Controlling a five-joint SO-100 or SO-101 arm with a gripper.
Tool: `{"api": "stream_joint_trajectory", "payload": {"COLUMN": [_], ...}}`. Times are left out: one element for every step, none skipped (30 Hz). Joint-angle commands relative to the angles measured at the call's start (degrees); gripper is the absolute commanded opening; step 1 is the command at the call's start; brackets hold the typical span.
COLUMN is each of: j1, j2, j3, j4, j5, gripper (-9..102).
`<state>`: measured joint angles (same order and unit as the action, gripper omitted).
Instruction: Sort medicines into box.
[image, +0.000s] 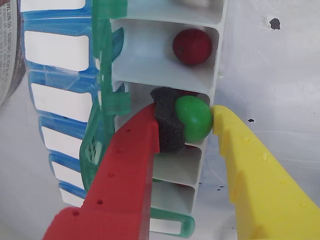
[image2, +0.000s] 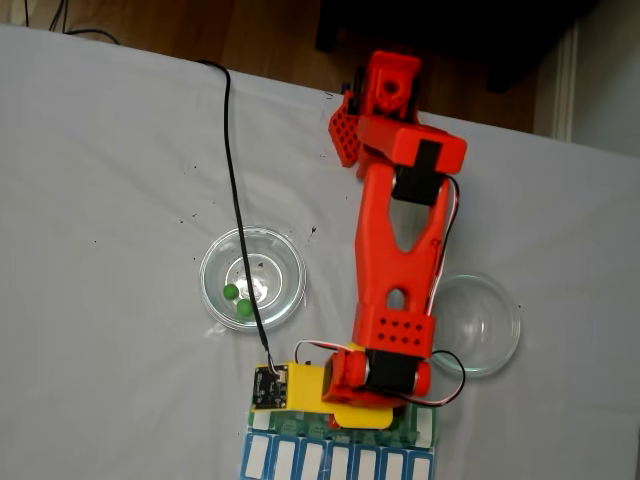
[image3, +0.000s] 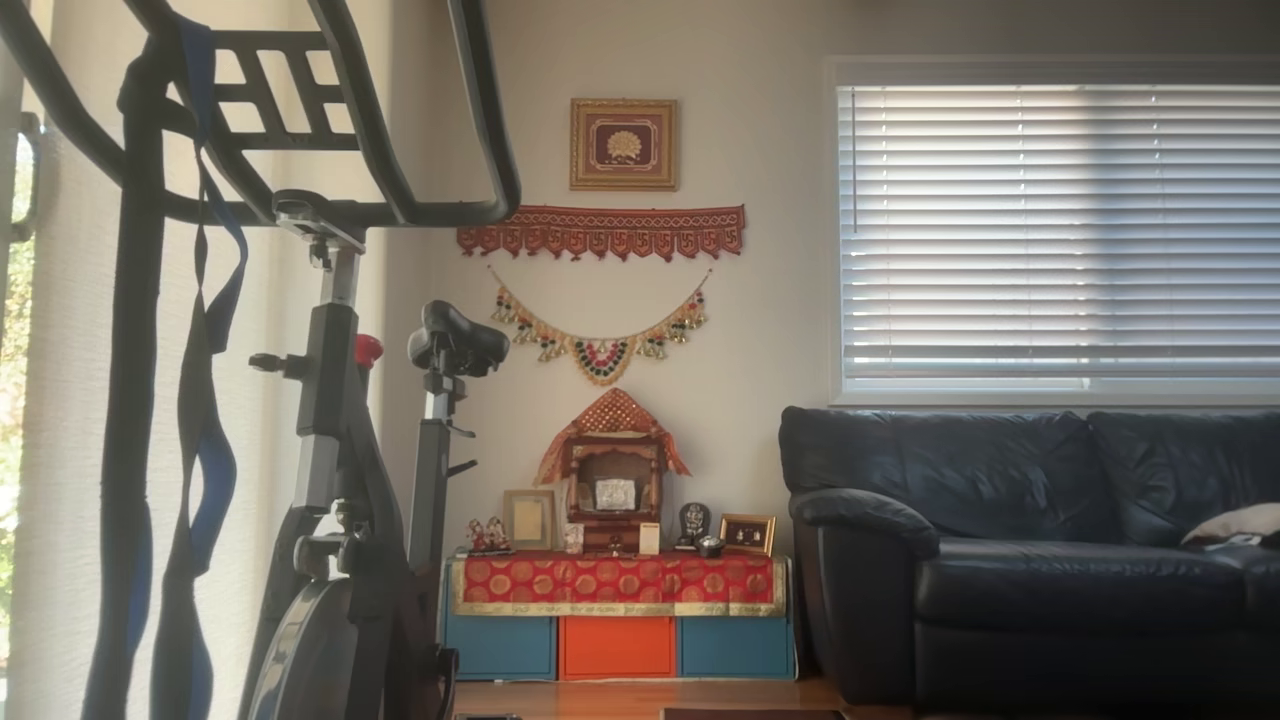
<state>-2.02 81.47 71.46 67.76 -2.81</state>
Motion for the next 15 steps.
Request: {"api": "stream_joint_trajectory", "payload": {"j1": [-0.97, -0.97, -0.97, -0.97, -0.88, -0.79, -0.70, -0.53, -0.53, -0.44, -0.44, -0.53, -0.62, -0.79, -0.88], "j2": [6.94, 7.12, 7.29, 7.47, 7.65, 7.82, 7.91, 7.91, 7.91, 7.82, 7.82, 7.73, 7.65, 7.65, 7.65], "j3": [-0.18, -0.18, -0.09, -0.09, -0.09, -0.09, -0.35, -0.70, -1.05, -1.32, -1.32, -1.32, -1.05, -0.88, -0.79], "j4": [-2.20, -2.29, -2.29, -2.29, -2.20, -2.20, -2.02, -1.76, -1.49, -1.23, -1.23, -1.23, -1.49, -1.67, -1.76], "j5": [0.70, 0.79, 0.88, 0.88, 0.79, 0.79, 0.70, 0.62, 0.62, 0.62, 0.70, 0.70, 0.88, 0.97, 0.97], "gripper": [1, 1, 1, 1, 1, 1, 1, 1, 1, 1, 1, 1, 1, 1, 2]}}
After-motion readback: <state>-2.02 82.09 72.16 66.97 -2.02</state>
